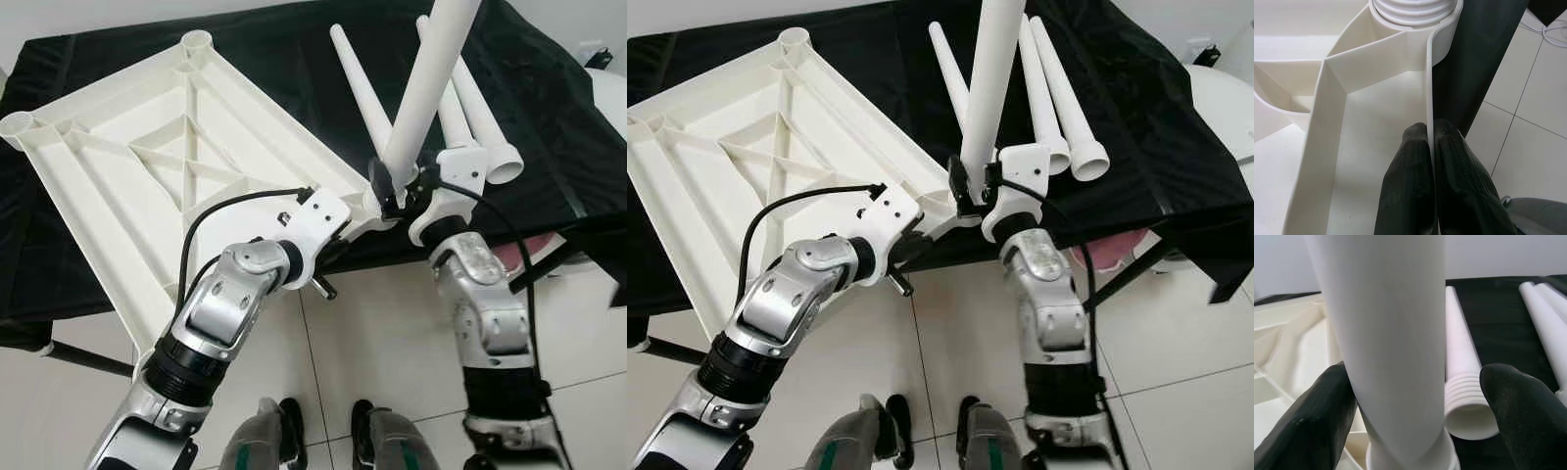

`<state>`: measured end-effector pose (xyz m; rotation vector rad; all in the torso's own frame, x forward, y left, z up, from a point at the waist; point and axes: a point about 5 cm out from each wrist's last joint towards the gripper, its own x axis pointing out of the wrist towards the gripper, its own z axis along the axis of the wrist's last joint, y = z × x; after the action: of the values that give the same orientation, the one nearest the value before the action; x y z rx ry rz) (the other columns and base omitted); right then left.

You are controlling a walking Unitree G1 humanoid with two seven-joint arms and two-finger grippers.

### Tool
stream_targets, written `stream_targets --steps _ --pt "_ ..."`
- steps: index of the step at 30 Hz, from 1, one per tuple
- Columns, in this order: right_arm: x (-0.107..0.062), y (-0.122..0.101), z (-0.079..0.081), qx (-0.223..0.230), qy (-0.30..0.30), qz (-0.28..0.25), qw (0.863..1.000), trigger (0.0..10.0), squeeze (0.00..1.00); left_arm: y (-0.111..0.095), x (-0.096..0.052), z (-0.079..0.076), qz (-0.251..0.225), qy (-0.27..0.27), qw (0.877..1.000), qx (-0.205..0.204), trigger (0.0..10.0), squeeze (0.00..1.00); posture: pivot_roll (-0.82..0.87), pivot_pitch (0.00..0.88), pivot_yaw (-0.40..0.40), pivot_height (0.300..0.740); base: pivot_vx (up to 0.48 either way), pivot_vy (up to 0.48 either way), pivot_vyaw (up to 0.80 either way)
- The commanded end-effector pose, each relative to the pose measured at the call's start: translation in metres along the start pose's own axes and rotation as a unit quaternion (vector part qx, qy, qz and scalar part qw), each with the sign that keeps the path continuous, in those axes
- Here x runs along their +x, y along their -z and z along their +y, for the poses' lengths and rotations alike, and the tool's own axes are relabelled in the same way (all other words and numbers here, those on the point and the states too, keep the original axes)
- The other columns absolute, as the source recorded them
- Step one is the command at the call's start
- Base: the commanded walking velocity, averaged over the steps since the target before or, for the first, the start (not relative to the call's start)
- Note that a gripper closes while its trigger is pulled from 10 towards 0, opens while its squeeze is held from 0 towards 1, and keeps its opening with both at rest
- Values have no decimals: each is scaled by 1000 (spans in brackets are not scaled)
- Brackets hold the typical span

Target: Building children table

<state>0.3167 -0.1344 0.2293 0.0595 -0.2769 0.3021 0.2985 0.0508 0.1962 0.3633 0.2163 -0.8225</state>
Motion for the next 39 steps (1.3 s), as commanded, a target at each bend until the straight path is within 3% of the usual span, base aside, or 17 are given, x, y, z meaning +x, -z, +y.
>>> stream_targets --steps 1,4,21,22,25,26,27,28,39 --pt "1 5 -10 4 -35 14 999 10000 0 6 1 0 12 -17 1000 -5 10000 0 -106 194 44 740 0 0 0" --pt "2 8 -14 -26 -65 26 997 10000 0 6 1 0 11 -17 1000 -5 10000 0 -108 192 44 740 0 0 0" --pt "18 6 -17 -1 -210 28 977 10000 0 4 1 2 9 -22 1000 -7 10000 0 -97 197 44 740 0 0 0" --pt "20 6 -15 1 -227 27 974 9294 0 4 0 3 9 -23 1000 -6 10000 0 -96 197 44 740 0 0 0" --pt "21 6 -14 1 -243 26 970 9294 0 3 0 3 8 -24 1000 -6 10000 0 -96 197 44 740 0 0 0" --pt "22 6 -15 -4 -244 27 969 3255 0 3 0 4 8 -24 1000 -6 10000 0 -96 200 44 740 0 0 0" --pt "22 6 -15 -4 -244 27 969 3255 0 3 0 4 8 -24 1000 -6 10000 0 -96 200 44 740 0 0 0" --pt "23 6 -16 -2 -245 28 969 0 0 3 0 4 8 -24 1000 -6 10000 0 -96 200 44 740 0 0 0" --pt "22 6 -22 5 -232 18 972 0 0 3 0 5 9 -26 1000 -6 10000 0 -95 200 44 740 0 0 0"
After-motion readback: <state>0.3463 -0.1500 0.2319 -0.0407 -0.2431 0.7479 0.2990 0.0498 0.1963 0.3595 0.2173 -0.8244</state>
